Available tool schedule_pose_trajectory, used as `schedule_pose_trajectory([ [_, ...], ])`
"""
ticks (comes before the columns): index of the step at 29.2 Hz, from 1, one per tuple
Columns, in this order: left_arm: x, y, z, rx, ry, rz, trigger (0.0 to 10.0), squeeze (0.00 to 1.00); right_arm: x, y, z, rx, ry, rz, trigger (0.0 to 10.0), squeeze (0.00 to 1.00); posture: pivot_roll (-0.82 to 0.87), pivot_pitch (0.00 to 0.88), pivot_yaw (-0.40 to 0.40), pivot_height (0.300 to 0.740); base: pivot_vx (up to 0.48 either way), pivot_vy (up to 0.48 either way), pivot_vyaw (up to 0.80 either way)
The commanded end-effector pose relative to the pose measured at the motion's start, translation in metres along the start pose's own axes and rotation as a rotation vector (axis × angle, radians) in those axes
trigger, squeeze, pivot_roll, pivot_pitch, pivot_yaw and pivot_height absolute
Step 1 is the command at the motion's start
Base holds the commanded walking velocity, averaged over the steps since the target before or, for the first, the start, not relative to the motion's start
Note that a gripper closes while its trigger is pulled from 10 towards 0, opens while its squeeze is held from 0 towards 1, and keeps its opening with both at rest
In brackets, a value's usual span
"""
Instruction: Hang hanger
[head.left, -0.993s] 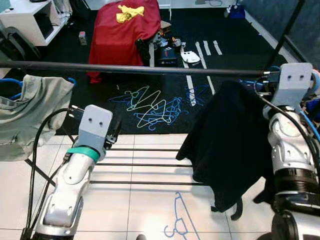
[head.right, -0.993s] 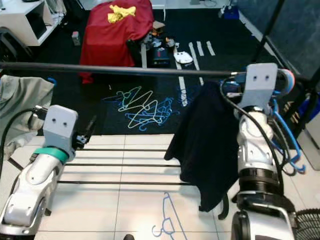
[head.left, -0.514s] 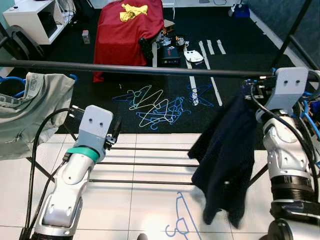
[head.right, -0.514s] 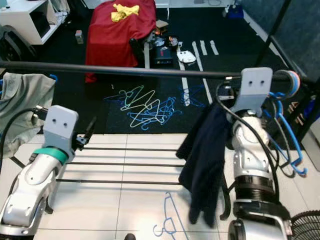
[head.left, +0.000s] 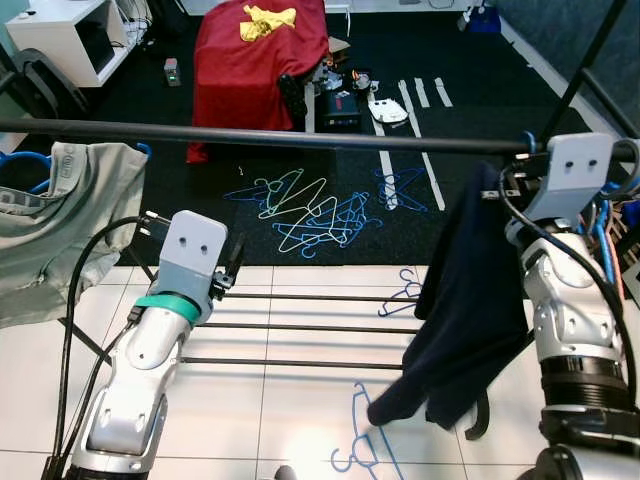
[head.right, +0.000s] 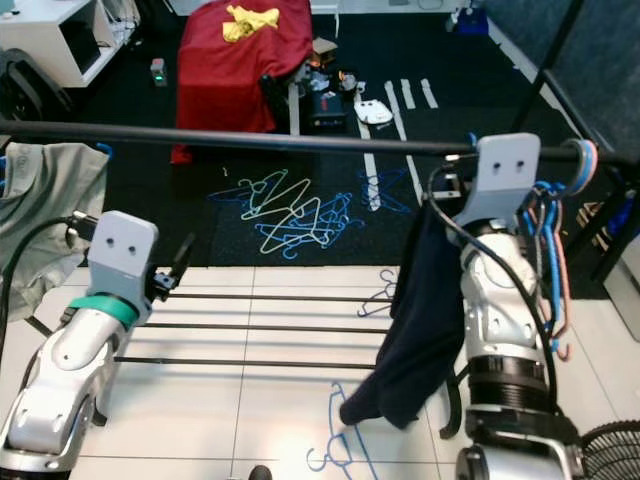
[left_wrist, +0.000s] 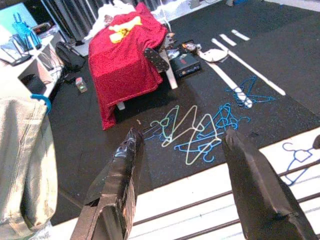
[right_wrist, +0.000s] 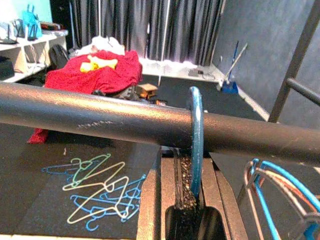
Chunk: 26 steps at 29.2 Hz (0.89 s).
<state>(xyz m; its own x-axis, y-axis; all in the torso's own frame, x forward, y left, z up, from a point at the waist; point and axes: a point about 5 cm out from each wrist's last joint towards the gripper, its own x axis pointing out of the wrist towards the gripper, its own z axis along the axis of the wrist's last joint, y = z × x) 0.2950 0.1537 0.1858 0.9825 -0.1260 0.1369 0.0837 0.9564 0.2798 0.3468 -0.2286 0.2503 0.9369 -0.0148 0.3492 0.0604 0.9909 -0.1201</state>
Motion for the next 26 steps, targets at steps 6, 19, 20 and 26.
schedule_pose_trajectory([
  [6, -0.001, -0.003, -0.005, -0.001, 0.028, -0.01, 10.0, 0.0, -0.013, 0.02, 0.013, 0.043, -0.031, 0.091, 10.0, 0.0, -0.01, 0.088, 0.127, 0.74, 0.0, 0.0, 0.0],
  [19, -0.001, -0.005, -0.006, -0.002, 0.033, -0.023, 10.0, 0.0, -0.021, 0.001, 0.04, -0.093, -0.117, 0.103, 10.0, 0.0, -0.02, 0.088, 0.133, 0.74, 0.0, 0.0, 0.0],
  [20, -0.001, -0.005, -0.006, -0.002, 0.033, -0.023, 10.0, 0.0, -0.021, 0.001, 0.04, -0.093, -0.117, 0.103, 10.0, 0.0, -0.02, 0.088, 0.133, 0.74, 0.0, 0.0, 0.0],
  [26, -0.001, -0.006, -0.006, -0.004, 0.032, -0.025, 10.0, 0.0, -0.026, 0.005, 0.047, -0.043, -0.113, 0.147, 10.0, 0.0, -0.02, 0.088, 0.134, 0.74, 0.0, 0.0, 0.0],
])
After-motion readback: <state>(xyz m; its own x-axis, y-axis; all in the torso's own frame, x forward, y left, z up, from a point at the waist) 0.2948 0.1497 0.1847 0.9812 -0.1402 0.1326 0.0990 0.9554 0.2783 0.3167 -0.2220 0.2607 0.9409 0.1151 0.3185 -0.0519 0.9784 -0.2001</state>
